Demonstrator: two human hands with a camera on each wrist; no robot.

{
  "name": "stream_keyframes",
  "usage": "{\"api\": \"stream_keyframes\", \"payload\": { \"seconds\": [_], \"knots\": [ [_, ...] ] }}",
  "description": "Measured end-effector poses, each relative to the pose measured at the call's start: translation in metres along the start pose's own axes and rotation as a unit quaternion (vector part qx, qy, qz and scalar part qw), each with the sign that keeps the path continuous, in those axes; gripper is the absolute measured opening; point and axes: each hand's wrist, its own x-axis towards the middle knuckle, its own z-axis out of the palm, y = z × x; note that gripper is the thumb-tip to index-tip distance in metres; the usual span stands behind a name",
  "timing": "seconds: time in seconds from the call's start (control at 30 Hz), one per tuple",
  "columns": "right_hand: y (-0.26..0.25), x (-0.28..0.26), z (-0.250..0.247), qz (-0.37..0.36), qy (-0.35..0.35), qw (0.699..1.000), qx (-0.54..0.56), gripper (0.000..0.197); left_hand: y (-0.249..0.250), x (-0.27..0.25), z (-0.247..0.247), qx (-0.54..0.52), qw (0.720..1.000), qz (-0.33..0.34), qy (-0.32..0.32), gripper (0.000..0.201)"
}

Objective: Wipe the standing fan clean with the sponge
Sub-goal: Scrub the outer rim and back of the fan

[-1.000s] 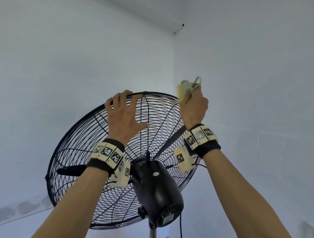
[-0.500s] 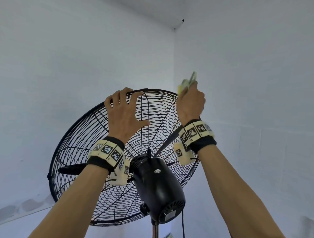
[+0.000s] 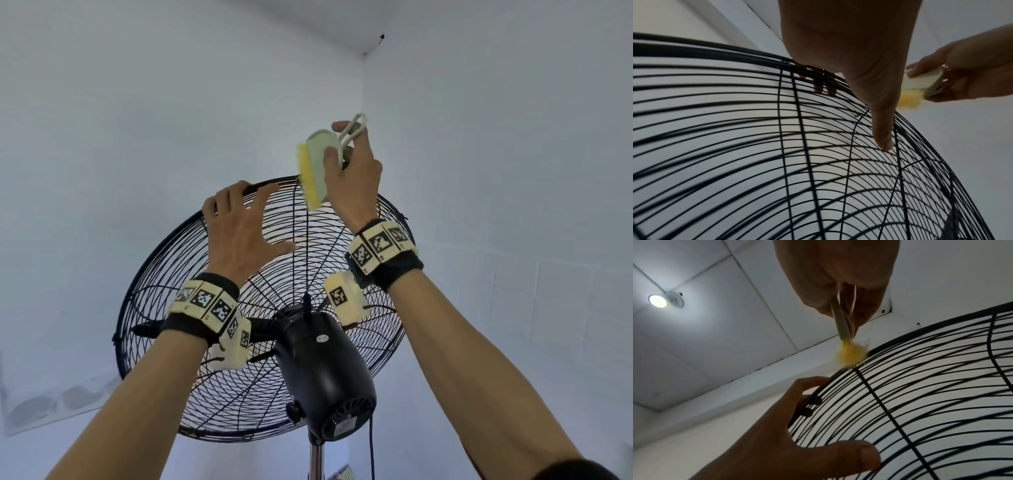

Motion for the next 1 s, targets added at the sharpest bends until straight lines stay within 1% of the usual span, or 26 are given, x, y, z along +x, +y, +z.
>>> {"api": "stream_keyframes", "payload": {
  "seconds": [0.07, 0.17, 0.23, 0.27, 0.3, 0.33, 0.43, 0.47, 0.53, 0.6, 0.67, 0.73, 0.83, 0.9, 1.0],
  "knots": [
    [-0.003, -0.001, 0.004, -0.011, -0.018, 1.0, -0.01, 0.028, -0.002, -0.004, 0.0, 0.001, 1.0, -0.002, -0.007, 0.107],
    [-0.009, 0.002, 0.001, -0.02, -0.106, 0.99, -0.085, 0.035, -0.005, -0.004, -0.002, 0.004, 1.0, -0.006, -0.014, 0.106],
    [-0.019, 0.006, -0.01, -0.025, -0.171, 0.977, -0.125, 0.029, -0.007, -0.005, -0.002, 0.005, 1.0, -0.003, -0.011, 0.105],
    [-0.024, 0.008, -0.015, -0.021, -0.187, 0.974, -0.129, 0.025, -0.007, -0.006, -0.001, 0.005, 1.0, -0.002, -0.01, 0.106],
    [-0.028, 0.009, -0.017, -0.017, -0.187, 0.974, -0.123, 0.022, -0.006, -0.006, -0.001, 0.005, 1.0, -0.002, -0.009, 0.106],
    [-0.03, 0.009, -0.017, -0.016, -0.171, 0.979, -0.108, 0.021, -0.004, -0.006, -0.002, 0.006, 1.0, -0.002, -0.008, 0.106],
    [-0.023, 0.001, -0.008, -0.032, -0.088, 0.994, -0.06, 0.03, 0.0, -0.005, -0.003, 0.006, 1.0, -0.007, -0.01, 0.106],
    [-0.021, -0.004, -0.005, -0.042, -0.083, 0.994, -0.063, 0.034, 0.0, -0.005, -0.003, 0.007, 1.0, -0.008, -0.012, 0.106],
    [-0.016, -0.007, -0.004, -0.054, -0.112, 0.988, -0.094, 0.037, -0.002, -0.004, -0.003, 0.007, 1.0, -0.01, -0.013, 0.106],
    [-0.018, -0.004, -0.011, -0.067, -0.146, 0.979, -0.127, 0.031, -0.003, -0.005, -0.003, 0.007, 1.0, -0.011, -0.015, 0.106],
    [-0.023, 0.005, -0.015, -0.072, -0.156, 0.975, -0.143, 0.025, -0.003, -0.006, -0.002, 0.009, 1.0, -0.014, -0.013, 0.106],
    [-0.024, 0.007, -0.015, -0.067, -0.126, 0.981, -0.133, 0.026, 0.0, -0.005, -0.002, -0.001, 1.0, -0.014, -0.011, 0.106],
    [-0.017, -0.005, -0.006, -0.073, -0.057, 0.991, -0.101, 0.036, 0.003, -0.006, -0.004, -0.002, 1.0, -0.013, -0.012, 0.106],
    [-0.007, -0.021, -0.005, -0.096, -0.05, 0.99, -0.09, 0.038, 0.001, -0.006, -0.005, -0.001, 1.0, -0.016, -0.014, 0.106],
    [-0.003, -0.034, -0.012, -0.128, -0.054, 0.988, -0.065, 0.034, -0.002, -0.007, -0.005, 0.002, 1.0, -0.022, -0.016, 0.106]
  ]
}}
